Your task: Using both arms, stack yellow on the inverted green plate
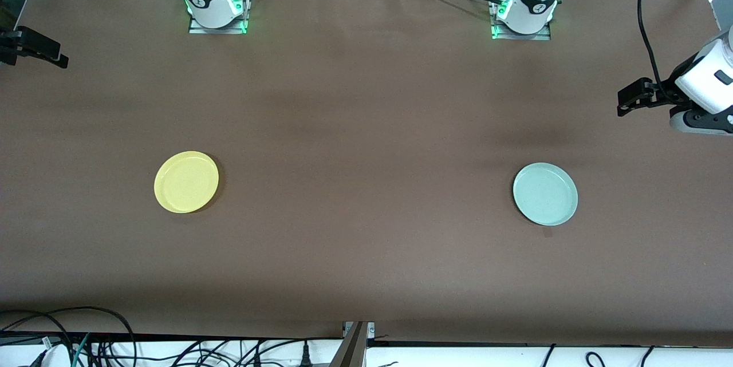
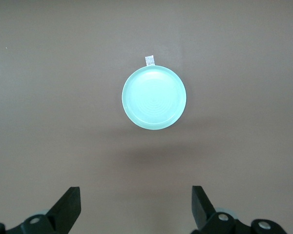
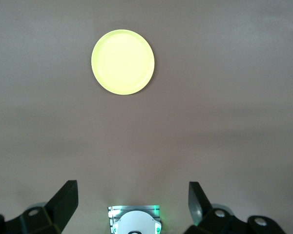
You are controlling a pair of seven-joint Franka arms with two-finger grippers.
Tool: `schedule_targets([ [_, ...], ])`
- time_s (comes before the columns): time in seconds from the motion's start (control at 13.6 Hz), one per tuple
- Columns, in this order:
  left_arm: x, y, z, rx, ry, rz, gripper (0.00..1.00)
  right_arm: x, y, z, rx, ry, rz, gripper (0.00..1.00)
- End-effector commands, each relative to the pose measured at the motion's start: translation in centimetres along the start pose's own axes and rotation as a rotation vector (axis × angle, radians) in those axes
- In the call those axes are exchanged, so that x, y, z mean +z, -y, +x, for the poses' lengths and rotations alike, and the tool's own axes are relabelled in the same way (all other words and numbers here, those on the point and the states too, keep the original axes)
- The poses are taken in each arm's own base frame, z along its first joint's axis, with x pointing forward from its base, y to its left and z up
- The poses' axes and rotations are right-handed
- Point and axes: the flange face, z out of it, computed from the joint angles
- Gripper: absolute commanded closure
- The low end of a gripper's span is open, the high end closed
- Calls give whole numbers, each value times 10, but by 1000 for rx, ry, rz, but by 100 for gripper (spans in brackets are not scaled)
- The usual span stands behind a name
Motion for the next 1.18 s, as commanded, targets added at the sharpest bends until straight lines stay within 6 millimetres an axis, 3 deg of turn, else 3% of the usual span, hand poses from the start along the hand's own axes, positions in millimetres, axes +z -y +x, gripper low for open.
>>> schedule_targets([
  [0.0, -5, 0, 3, 20, -4, -20, 0, -1, -4, -2, -11, 1, 6, 0],
  [0.81, -5, -4, 3, 25, -1, -17, 0, 2, -4, 1, -8, 6, 6, 0],
  [1.11, 15, 3, 12, 20, 36, -13, 0, 1, -4, 1, -8, 4, 6, 0],
])
